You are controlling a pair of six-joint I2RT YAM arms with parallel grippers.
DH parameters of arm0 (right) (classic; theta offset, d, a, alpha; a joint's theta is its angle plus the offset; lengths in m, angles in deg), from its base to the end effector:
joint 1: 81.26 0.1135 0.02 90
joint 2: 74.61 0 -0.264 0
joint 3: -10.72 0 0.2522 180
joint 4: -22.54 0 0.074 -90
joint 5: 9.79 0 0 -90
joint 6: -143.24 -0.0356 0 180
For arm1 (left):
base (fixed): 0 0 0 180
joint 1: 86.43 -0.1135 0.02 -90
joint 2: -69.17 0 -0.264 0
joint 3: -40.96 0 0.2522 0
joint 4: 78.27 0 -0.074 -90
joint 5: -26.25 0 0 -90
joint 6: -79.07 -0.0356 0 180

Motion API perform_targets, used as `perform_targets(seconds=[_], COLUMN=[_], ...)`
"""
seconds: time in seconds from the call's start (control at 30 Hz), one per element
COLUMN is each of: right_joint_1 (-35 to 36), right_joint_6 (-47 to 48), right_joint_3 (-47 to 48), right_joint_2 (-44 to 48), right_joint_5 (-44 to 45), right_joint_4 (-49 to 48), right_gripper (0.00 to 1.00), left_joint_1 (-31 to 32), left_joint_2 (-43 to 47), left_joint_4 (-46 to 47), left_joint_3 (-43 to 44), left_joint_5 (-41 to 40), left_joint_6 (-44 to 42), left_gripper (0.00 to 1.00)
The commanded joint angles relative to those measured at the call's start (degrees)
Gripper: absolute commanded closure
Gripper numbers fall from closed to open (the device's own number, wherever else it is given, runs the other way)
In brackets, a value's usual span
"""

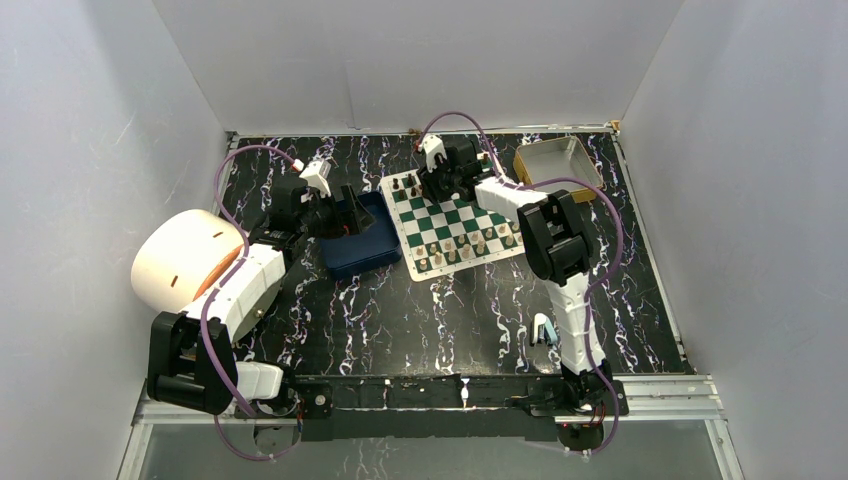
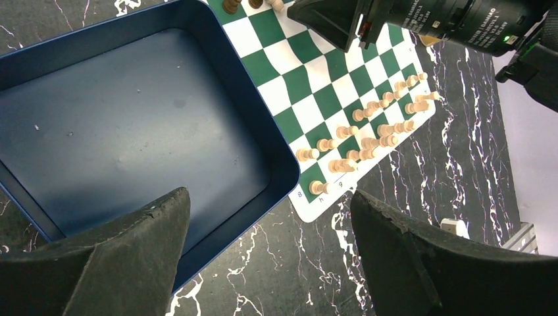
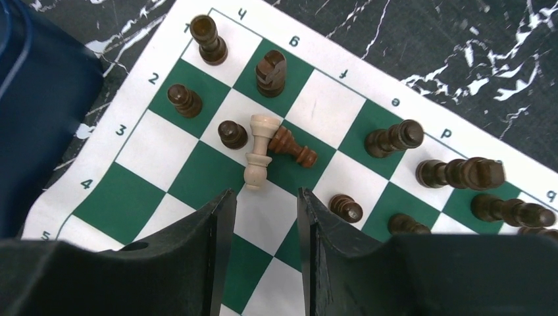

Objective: Set up the chess pieces on the board
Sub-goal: Pick up the chess piece from the chessboard.

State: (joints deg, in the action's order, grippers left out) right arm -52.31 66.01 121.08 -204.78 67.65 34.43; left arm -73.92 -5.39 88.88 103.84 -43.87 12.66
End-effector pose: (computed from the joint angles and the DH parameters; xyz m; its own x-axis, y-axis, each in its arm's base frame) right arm 0.4514 0.2585 0.1726 -0.3082 -0.4171 -0.8550 -0.7203 0.6894 -0.0766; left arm 0.2849 -0.0756 0.2723 -0.5738 -0.2582 -0.7772 0.3013 0.8159 -0.4935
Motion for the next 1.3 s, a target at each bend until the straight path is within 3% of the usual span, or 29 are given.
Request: perform_targets(seconds=[0.0,0.57,1.03,1.27], right_joint_1=[0.3,0.6,0.8,0.8], right_joint_6=[-0.9,-0.5,-0.5,-0.7], right_joint_3=[1.8,5.3,5.7,4.7], right_joint_2=[-1.8,-5.1,-4.3,0.0], right_joint_5=[-0.3,0.7,0.5,2.5], right_joint_4=[-2.9,-3.8,-4.2,-2.3], right_gripper=[0.51,0.53,0.8,0.86], left_joint_1=[0.1,0.0,0.0,0.1], left_joint_2=[1.4,1.4,1.0,0.9], left_joint_4=[-0.6,-0.6,-0.6,-0.6], left_joint_3=[0.6,0.7,0.7,0.6], left_joint_5=[-0.5,-0.4,-0.5,-1.8], left_joint_6=[-0.8,-0.8,-0.9,-1.2], left_gripper=[0.12,0.12,0.12,0.13])
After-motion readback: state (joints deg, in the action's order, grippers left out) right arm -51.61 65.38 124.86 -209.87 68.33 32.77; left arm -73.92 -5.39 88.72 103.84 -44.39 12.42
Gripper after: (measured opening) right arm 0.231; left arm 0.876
